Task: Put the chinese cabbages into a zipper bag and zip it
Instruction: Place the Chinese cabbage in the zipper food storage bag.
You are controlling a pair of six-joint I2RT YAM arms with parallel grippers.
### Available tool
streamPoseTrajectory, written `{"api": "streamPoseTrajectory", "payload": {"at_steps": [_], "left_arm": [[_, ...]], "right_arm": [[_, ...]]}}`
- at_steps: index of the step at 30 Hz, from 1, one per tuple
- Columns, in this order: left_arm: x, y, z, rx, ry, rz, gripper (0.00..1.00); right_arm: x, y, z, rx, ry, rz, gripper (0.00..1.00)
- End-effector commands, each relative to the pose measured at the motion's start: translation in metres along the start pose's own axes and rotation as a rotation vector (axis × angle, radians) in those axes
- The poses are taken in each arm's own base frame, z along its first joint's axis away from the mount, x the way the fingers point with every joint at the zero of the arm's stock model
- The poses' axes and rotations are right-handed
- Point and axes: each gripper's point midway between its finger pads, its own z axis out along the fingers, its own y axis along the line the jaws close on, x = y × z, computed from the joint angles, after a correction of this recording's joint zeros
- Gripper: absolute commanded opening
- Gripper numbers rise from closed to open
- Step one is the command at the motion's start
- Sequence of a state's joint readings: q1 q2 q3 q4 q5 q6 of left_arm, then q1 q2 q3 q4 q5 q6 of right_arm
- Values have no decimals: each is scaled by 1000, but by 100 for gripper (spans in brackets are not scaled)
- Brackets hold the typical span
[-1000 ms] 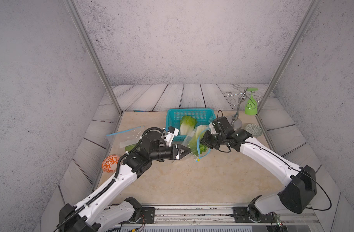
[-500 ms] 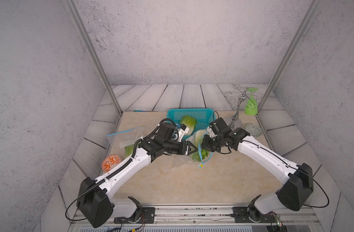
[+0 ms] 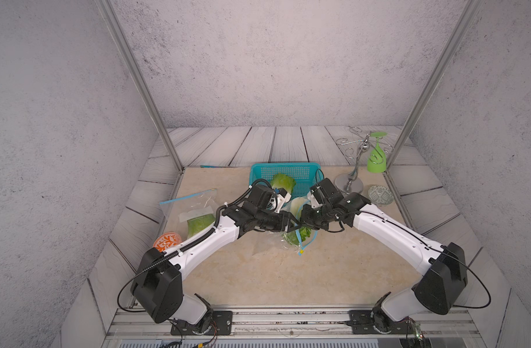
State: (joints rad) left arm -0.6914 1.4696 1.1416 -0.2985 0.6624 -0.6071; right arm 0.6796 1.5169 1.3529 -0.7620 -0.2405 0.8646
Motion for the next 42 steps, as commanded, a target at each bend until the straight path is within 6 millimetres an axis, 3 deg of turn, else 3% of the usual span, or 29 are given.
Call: {"api": "streamPoseTrajectory", "payload": {"at_steps": [1, 5, 10, 17, 21, 25, 28, 32, 34, 39, 42], "left_arm": [[-9, -12, 6, 42, -20, 15, 31], [-13, -16, 4, 60, -33, 19, 0], [-26, -19, -10, 101, -114, -5, 0], [-30, -6, -11, 136, -148, -80, 0], [-33, -7, -15, 148, -157, -75, 0], [-34, -8, -17, 152, -160, -73, 0], [-34, -9, -17, 159, -159, -73, 0], [-33, -8, -15, 165, -152, -78, 0], [-34, -8, -13, 169, -151, -87, 0], [-35, -7, -9, 188, -140, -109, 0], [-33, -6, -9, 179, -133, -111, 0]], "right_arm": [[0, 5, 6, -10, 9, -2, 7], [1, 3, 7, -3, 13, -12, 19], [4, 6, 1, -32, 30, -48, 50], [1, 36, -46, -283, 79, -93, 68], [-12, 20, -66, -361, 73, -4, 71], [-24, -22, -67, -327, 26, 109, 71], [-28, -37, -68, -312, -3, 151, 71], [-29, -16, -77, -373, -8, 72, 73], [-26, -15, -76, -300, 0, 32, 72], [-7, 4, -50, -318, 85, 17, 65], [-9, -9, -49, -297, 61, 56, 62]]}}
